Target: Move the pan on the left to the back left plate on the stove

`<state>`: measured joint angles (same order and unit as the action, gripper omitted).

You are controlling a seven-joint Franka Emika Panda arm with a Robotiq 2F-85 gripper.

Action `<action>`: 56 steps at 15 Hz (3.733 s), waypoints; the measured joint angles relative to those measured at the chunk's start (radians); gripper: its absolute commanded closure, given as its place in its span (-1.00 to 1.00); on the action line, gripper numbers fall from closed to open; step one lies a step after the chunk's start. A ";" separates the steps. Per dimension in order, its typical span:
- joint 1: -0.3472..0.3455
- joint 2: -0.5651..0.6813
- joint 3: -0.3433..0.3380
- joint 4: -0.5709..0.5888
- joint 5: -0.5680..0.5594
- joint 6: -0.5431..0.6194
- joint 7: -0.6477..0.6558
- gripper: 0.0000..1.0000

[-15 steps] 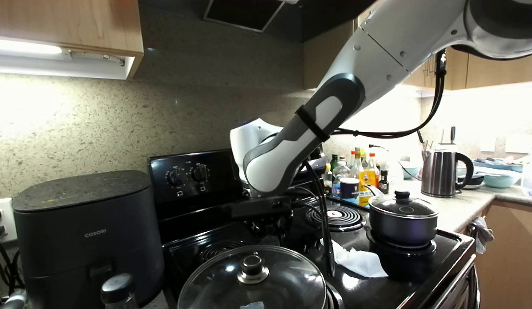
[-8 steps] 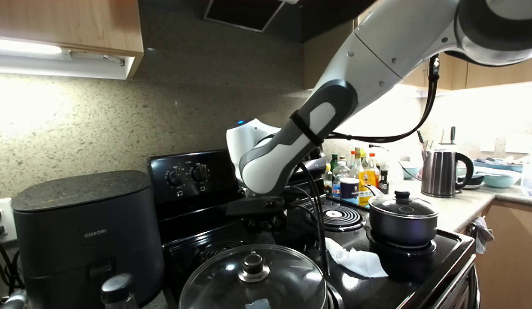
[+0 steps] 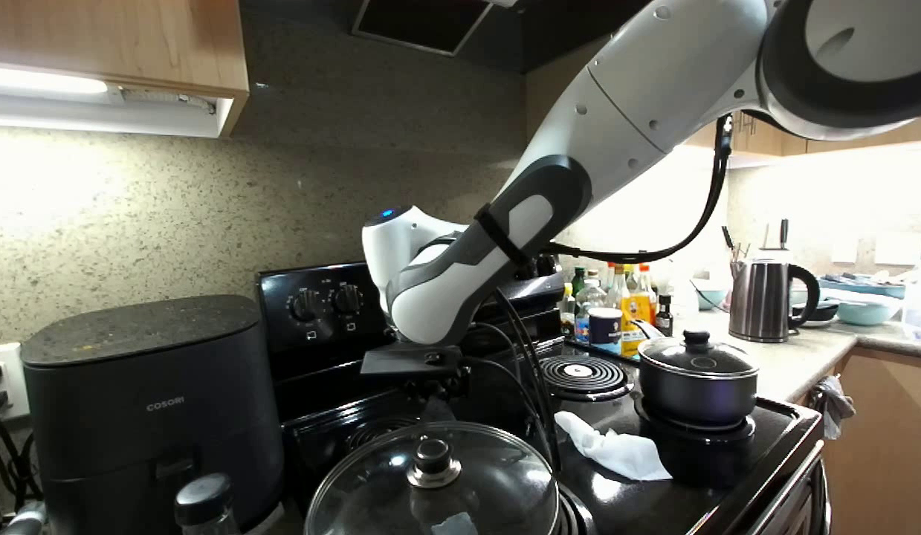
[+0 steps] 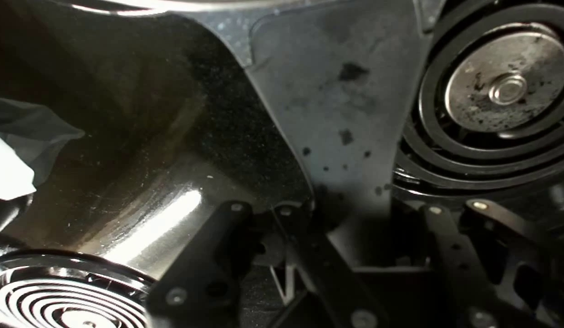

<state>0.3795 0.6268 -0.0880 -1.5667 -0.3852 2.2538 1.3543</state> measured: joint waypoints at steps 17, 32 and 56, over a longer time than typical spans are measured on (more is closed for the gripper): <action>-0.028 -0.094 0.093 -0.112 0.120 -0.038 -0.096 -0.35; -0.031 -0.113 0.037 -0.160 0.045 0.073 -0.003 0.28; 0.047 0.106 -0.094 0.161 -0.323 0.090 0.500 -1.00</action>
<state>0.4263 0.7332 -0.1819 -1.4053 -0.7082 2.3435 1.8540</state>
